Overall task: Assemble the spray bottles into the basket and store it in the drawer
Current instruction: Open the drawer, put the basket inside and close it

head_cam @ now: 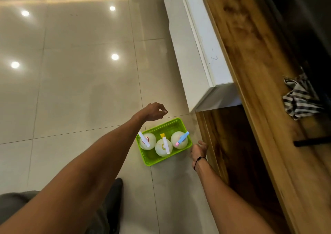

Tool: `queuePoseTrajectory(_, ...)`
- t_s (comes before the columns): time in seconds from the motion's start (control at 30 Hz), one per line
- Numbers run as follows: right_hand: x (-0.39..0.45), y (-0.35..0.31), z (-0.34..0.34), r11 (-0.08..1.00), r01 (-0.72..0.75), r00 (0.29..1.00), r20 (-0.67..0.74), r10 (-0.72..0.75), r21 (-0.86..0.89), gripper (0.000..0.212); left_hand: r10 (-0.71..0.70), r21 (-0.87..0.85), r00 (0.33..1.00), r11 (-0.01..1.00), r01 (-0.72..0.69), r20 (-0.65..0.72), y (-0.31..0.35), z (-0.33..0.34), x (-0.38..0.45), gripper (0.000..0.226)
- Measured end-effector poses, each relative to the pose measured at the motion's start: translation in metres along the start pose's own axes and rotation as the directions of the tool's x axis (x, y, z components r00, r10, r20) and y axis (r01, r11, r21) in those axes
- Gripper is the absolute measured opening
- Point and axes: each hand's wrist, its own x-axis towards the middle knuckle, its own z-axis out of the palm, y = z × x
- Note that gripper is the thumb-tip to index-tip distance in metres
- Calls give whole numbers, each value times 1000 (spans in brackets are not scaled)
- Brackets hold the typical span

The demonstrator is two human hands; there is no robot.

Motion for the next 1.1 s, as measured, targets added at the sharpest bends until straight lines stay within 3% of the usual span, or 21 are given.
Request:
queuePoseTrajectory(0.23, -35, -50, -2, 967, 244, 965, -81, -250, -76, 47, 50, -69, 998, 996, -52, -30, 37, 0, -25, 32)
queuePoseTrajectory(0.47, -67, -128, 15, 816, 578, 815, 54, -577, -4, 70, 46, -251, 993, 965, -72, -108, 89, -19, -45, 43)
queuePoseTrajectory(0.77, -85, -159, 30, 760, 637, 768, 188, -612, -127, 89, 39, -435, 992, 896, -89, -122, 128, -30, -56, 56)
queuePoseTrajectory(0.97, -98, -144, 40, 743, 660, 741, 263, -618, -113, 55, -9, -531, 994, 846, -52, -113, 118, -35, -66, 60)
queuePoseTrajectory(1.1, -111, -134, 58, 742, 667, 714, 347, -608, -70, 46, -44, -551, 991, 834, -33, -126, 98, -43, -74, 64)
